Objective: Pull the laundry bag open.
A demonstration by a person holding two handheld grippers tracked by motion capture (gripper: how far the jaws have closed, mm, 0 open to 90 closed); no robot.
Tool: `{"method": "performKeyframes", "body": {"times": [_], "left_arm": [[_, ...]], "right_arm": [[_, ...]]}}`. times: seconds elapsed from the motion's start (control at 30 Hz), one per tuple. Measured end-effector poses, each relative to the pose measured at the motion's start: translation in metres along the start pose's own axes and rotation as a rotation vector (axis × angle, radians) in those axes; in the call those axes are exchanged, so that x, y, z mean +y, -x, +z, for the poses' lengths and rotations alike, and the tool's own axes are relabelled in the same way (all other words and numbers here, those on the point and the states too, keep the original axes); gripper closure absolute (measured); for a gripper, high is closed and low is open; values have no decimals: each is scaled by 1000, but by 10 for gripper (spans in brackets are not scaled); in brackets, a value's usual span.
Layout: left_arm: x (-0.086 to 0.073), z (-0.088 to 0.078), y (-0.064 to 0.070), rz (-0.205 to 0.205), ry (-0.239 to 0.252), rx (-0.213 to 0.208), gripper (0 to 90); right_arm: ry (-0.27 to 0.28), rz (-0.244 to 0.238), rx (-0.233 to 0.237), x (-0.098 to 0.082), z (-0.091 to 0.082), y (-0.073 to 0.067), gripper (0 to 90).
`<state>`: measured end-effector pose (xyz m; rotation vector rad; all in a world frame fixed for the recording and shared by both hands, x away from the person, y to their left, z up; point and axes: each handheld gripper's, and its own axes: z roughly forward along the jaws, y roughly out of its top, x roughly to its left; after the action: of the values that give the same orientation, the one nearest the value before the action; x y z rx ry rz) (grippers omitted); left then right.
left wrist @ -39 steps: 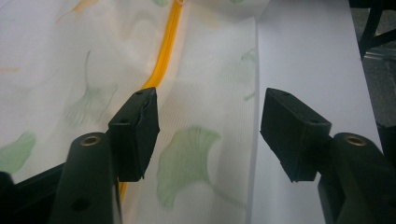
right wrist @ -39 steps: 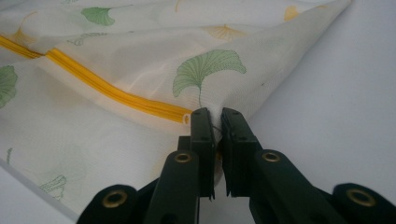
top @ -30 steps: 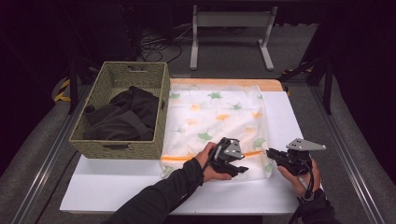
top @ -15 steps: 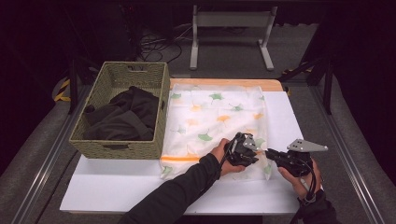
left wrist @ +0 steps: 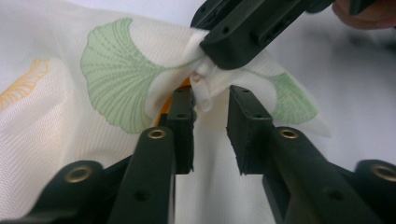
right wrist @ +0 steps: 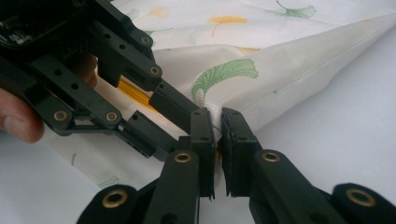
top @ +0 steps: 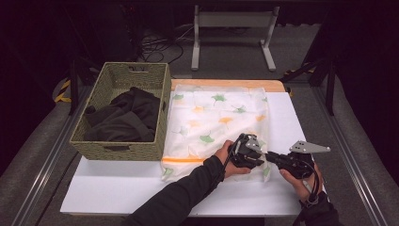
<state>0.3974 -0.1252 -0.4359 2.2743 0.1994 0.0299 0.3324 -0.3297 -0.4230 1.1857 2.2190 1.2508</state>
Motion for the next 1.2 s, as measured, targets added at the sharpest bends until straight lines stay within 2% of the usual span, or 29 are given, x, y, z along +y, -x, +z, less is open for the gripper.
{"method": "performKeyframes", "body": {"times": [0.13,0.2,0.23,0.5,0.67,0.77,0.9,1.03,1.2], "left_arm": [[0,0,-1,-5,2,29,808],[-1,0,-3,-6,6,28,866],[-1,0,-3,-21,14,28,892],[-1,1,-4,-41,17,16,895],[-2,1,-5,-65,33,2,808],[-1,3,-3,-62,34,9,803],[0,4,-2,-53,21,17,895],[-1,3,-3,-70,34,22,899],[-1,1,-2,-67,27,30,900]], "right_arm": [[-1,-11,-4,0,1,-2,844],[0,-12,-4,0,0,-2,844],[0,-13,-4,0,0,-2,845],[4,-6,6,0,0,-1,844],[2,-9,7,0,0,-1,844],[0,-8,5,-1,0,-1,844],[6,-7,11,-1,-1,-1,844],[4,-19,1,0,-1,-2,844],[2,-43,-15,0,-1,-5,844]]}}
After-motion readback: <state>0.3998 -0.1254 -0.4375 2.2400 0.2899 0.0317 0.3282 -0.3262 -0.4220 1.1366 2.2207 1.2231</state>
